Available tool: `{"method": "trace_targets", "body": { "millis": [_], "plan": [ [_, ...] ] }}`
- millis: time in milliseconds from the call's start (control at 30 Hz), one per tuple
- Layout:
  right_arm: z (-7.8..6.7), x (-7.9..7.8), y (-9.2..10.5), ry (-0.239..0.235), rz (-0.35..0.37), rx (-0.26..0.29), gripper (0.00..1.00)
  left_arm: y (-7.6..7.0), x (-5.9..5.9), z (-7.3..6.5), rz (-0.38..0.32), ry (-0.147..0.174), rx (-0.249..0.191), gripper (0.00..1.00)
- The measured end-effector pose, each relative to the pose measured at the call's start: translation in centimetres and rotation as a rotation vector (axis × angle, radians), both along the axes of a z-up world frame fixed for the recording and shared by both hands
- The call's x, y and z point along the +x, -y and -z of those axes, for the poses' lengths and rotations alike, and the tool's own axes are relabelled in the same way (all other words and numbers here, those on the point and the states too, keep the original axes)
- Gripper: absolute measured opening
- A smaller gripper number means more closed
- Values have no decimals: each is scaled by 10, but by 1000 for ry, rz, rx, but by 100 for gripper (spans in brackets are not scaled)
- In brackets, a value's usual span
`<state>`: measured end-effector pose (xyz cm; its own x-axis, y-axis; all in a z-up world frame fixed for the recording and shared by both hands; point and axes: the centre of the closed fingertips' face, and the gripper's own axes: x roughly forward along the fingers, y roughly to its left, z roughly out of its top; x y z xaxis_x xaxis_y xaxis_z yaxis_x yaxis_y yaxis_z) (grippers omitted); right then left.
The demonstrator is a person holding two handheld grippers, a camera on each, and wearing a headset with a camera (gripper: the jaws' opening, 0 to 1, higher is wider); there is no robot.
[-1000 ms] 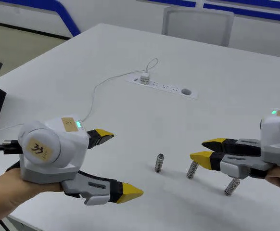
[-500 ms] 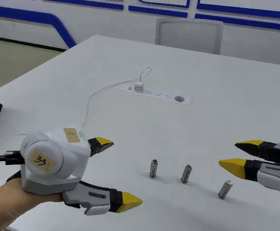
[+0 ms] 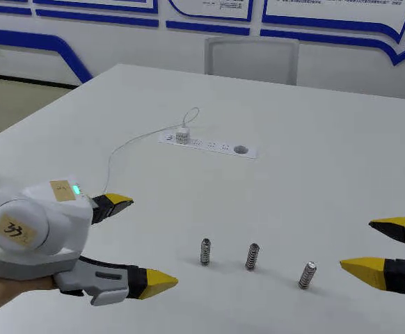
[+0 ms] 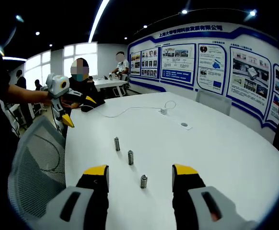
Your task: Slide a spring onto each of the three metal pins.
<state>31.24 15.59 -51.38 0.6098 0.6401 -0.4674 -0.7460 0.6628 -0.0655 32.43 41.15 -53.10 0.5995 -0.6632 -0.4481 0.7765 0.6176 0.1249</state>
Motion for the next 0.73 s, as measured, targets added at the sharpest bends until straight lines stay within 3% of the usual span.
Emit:
{"method": "trace_targets", "body": {
  "millis": [133,267,400,567,733],
  "plan": [
    [6,-6,7,-2,-6,-54,55,-5,3,-3,-15,15,21,86],
    [7,-8,11,-4,6,-59,58,-3,1,-7,-18,11,-3,89],
    [14,-11,14,-16,14,-85,61,-6,-3,-3,-5,10,42,93],
    [16,-19,18,-19,5,-106,65,-15,-4,-7,-33,9,38,92],
    [22,-29,26,-28,-9,-165,69,-22,-2,-8,-54,10,59,92]
  ]
}}
